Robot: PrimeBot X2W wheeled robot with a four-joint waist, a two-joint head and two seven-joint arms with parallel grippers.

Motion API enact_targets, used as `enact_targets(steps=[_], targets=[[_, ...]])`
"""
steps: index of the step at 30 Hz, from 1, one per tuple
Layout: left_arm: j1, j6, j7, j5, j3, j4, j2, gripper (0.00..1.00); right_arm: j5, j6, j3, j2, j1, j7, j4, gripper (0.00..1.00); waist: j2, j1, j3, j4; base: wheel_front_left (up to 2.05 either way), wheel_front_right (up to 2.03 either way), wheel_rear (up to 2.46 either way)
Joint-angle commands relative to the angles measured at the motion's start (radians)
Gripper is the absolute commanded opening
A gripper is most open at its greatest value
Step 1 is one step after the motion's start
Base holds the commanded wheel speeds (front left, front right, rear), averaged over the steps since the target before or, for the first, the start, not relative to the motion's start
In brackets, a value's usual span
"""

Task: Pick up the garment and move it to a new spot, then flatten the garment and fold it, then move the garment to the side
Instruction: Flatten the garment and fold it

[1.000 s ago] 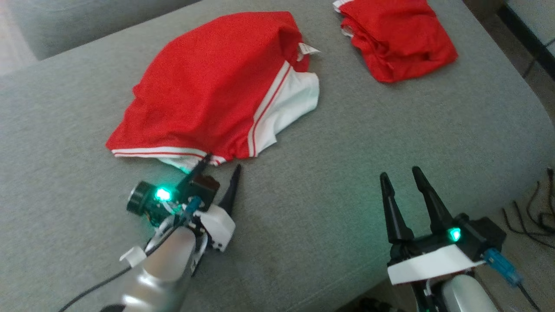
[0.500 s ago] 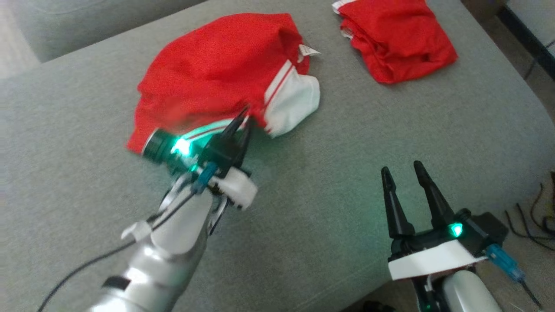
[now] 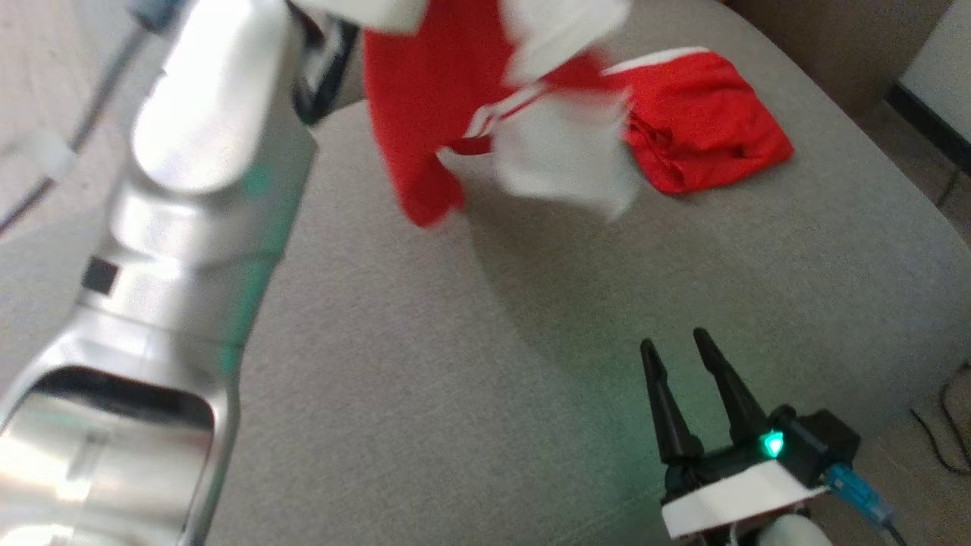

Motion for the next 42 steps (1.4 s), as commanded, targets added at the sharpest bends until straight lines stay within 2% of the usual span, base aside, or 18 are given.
enact_targets(steps=[1, 5, 9, 12, 13, 14, 15, 16, 19, 22, 29, 35, 42], targets=[[-0.058, -0.002, -0.004, -0.024, 0.053, -0.012, 0.037, 0.00, 0.003, 0.007, 0.027, -0.005, -0.014, -0.004, -0.030, 1.00, 0.0000, 0.0002, -0.031, 0.037, 0.00, 0.00, 0.00], [-0.038, -0.005, -0.004, -0.057, 0.069, 0.067, 0.088, 0.00, 0.000, 0.007, 0.014, -0.005, 0.005, -0.004, -0.040, 1.00, 0.0000, 0.0002, -0.043, 0.107, 0.00, 0.00, 0.00], [0.107, -0.007, 0.003, -0.087, -0.003, 0.138, 0.168, 0.00, -0.005, 0.007, -0.011, -0.005, 0.012, -0.004, -0.049, 1.00, 0.0000, 0.0002, -0.032, 0.172, 0.00, 0.00, 0.00], [0.234, -0.007, 0.008, -0.144, -0.046, 0.183, 0.250, 0.00, -0.011, 0.007, -0.028, -0.005, 0.010, -0.004, -0.054, 1.00, 0.0000, 0.0002, -0.007, 0.211, 0.00, 0.00, 0.00], [0.234, -0.007, 0.008, -0.144, -0.046, 0.183, 0.250, 0.00, -0.011, 0.007, -0.028, -0.005, 0.010, -0.004, -0.054, 1.00, 0.0000, 0.0002, -0.007, 0.211, 0.00, 0.00, 0.00], [0.271, -0.007, 0.007, -0.164, -0.040, 0.204, 0.274, 0.27, -0.014, 0.007, -0.029, -0.005, 0.005, -0.004, -0.054, 1.00, 0.0000, 0.0002, 0.002, 0.221, 0.00, 0.00, 0.00], [0.304, -0.007, 0.005, -0.173, -0.032, 0.230, 0.300, 0.69, -0.016, 0.007, -0.030, -0.005, 0.001, -0.004, -0.054, 1.00, 0.0000, 0.0002, 0.010, 0.228, 0.00, 0.00, 0.00], [0.332, -0.004, 0.003, -0.176, -0.023, 0.252, 0.322, 1.00, -0.018, 0.007, -0.032, -0.005, -0.004, -0.004, -0.054, 1.00, 0.0000, 0.0002, 0.017, 0.234, 0.00, 0.00, 0.00], [0.401, 0.051, -0.002, -0.177, 0.014, 0.286, 0.360, 1.00, -0.020, 0.007, -0.042, -0.005, -0.015, -0.004, -0.055, 1.00, 0.0000, 0.0002, 0.032, 0.247, 0.00, 0.00, 0.00], [0.462, 0.096, -0.003, -0.173, 0.065, 0.225, 0.369, 1.00, -0.021, 0.007, -0.057, -0.005, -0.017, -0.004, -0.056, 1.00, 0.0000, 0.0002, 0.037, 0.268, 0.00, 0.00, 0.00], [0.592, 0.158, -0.004, -0.071, 0.085, 0.011, 0.319, 1.00, -0.015, 0.007, -0.067, -0.005, -0.013, -0.004, -0.051, 1.00, 0.0000, 0.0002, 0.034, 0.316, 0.00, 0.00, 0.00], [0.576, 0.157, -0.004, -0.007, 0.026, -0.043, 0.222, 1.00, -0.022, 0.007, -0.054, -0.005, -0.029, -0.004, -0.047, 1.00, 0.0000, 0.0002, 0.056, 0.303, 0.00, 0.00, 0.00], [0.406, 0.131, 0.030, 0.060, -0.085, 0.047, 0.103, 1.00, -0.031, 0.007, -0.049, -0.005, -0.065, -0.004, -0.054, 1.00, 0.0000, 0.0002, 0.151, 0.224, 0.00, 0.00, 0.00]])
